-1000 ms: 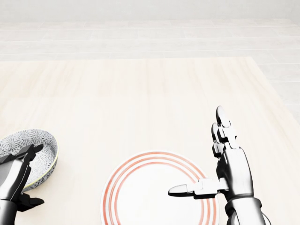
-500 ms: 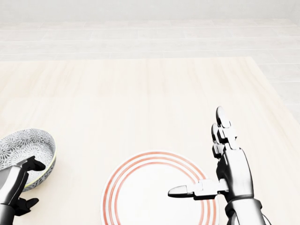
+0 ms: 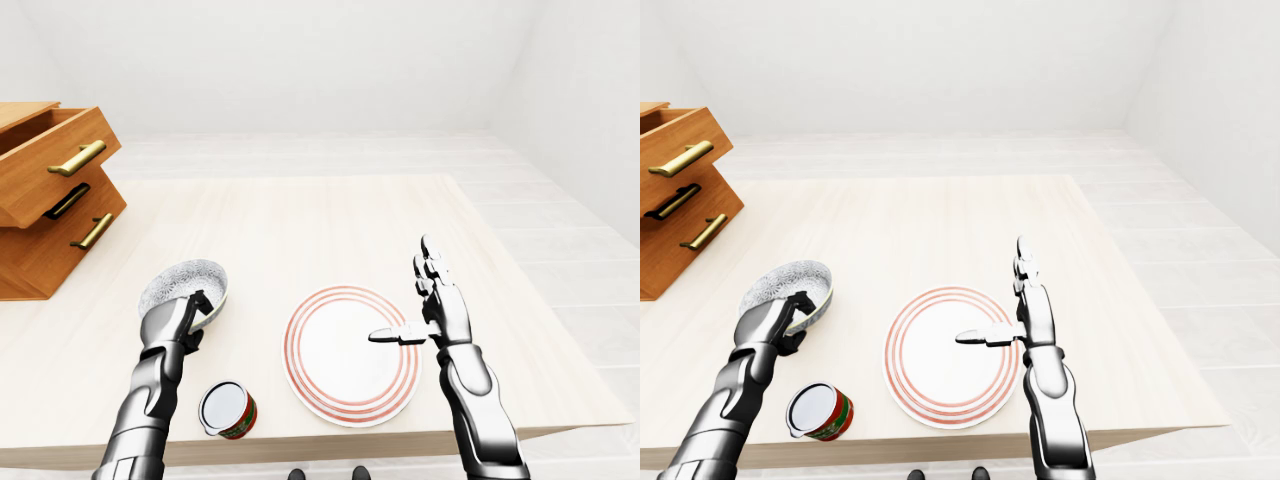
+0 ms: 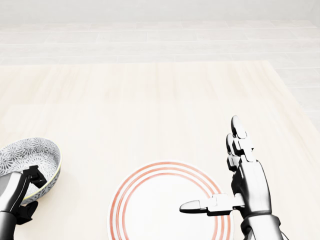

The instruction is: Put the bowl on the plate.

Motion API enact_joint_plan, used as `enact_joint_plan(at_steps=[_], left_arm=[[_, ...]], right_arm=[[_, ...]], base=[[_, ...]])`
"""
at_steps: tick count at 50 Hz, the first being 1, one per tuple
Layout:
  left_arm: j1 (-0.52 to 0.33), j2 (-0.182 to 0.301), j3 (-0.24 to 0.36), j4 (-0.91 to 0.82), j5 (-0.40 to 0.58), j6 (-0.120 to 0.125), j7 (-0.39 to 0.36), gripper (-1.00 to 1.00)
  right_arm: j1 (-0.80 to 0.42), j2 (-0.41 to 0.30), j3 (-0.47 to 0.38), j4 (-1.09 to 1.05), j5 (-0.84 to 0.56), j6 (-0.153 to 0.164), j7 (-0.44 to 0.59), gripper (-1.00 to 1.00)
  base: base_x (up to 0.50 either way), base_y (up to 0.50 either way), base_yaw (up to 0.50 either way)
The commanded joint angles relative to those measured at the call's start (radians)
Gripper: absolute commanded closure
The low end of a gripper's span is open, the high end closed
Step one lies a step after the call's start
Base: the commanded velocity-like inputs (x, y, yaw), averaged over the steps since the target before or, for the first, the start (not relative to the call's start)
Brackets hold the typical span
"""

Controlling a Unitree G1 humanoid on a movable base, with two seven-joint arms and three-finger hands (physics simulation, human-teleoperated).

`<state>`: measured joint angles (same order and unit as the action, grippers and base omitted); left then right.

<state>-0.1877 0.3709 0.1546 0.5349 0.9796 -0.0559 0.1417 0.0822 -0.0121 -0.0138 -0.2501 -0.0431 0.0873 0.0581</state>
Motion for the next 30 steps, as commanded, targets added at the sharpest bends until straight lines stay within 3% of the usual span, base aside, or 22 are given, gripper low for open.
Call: enact_joint_plan(at_steps=[1,2,9,11,12,14,18,22,26,30], left_arm=[[0.037,0.003,-0.01,0.019,-0.005,0.021,-0.034,0.42],[0.036,-0.001,-0.004,0.018,-0.02,0.015,-0.04,0.44],[0.031,0.006,-0.012,-0.005,0.014,0.036,-0.049,0.62],[0.027,0.002,-0.005,-0.001,-0.004,0.027,-0.056,0.62],[0.025,0.006,-0.011,-0.005,0.016,0.041,-0.056,0.65],[0.018,0.002,-0.005,0.0,-0.001,0.033,-0.063,0.78],[0.015,0.002,-0.007,-0.008,0.004,0.039,-0.069,0.8],[0.013,-0.003,-0.003,-0.024,-0.004,0.045,-0.085,1.0],[0.013,0.002,-0.008,-0.044,0.019,0.061,-0.094,1.0],[0.005,0.001,-0.003,-0.056,0.017,0.061,-0.1,1.0]], right_arm=[[0.007,0.0,0.0,-0.005,0.0,0.0,0.0,-1.0],[0.008,0.001,0.0,-0.006,0.001,0.0,0.0,-1.0],[0.004,0.0,0.001,-0.011,0.0,0.0,0.0,-1.0],[0.004,0.0,0.001,-0.011,0.0,0.0,0.0,-1.0],[0.0,-0.001,0.0,-0.015,0.0,0.0,0.001,-1.0],[-0.004,-0.001,0.0,-0.02,-0.001,0.0,0.002,-1.0],[-0.009,-0.002,0.0,-0.021,-0.002,0.0,0.003,-1.0],[-0.01,-0.002,0.0,-0.023,-0.002,0.0,0.003,-1.0],[-0.013,-0.002,0.0,-0.023,-0.002,0.0,0.004,-1.0],[-0.013,-0.002,-0.002,-0.024,-0.002,0.0,0.004,-1.0]], base=[[0.0,0.0,0.0],[0.0,0.0,0.0],[0.0,0.0,0.0],[0.0,0.0,0.0],[0.0,0.0,0.0],[0.0,0.0,0.0],[0.0,0.0,0.0],[0.0,0.0,0.0],[0.0,0.0,0.0],[0.0,0.0,0.0]])
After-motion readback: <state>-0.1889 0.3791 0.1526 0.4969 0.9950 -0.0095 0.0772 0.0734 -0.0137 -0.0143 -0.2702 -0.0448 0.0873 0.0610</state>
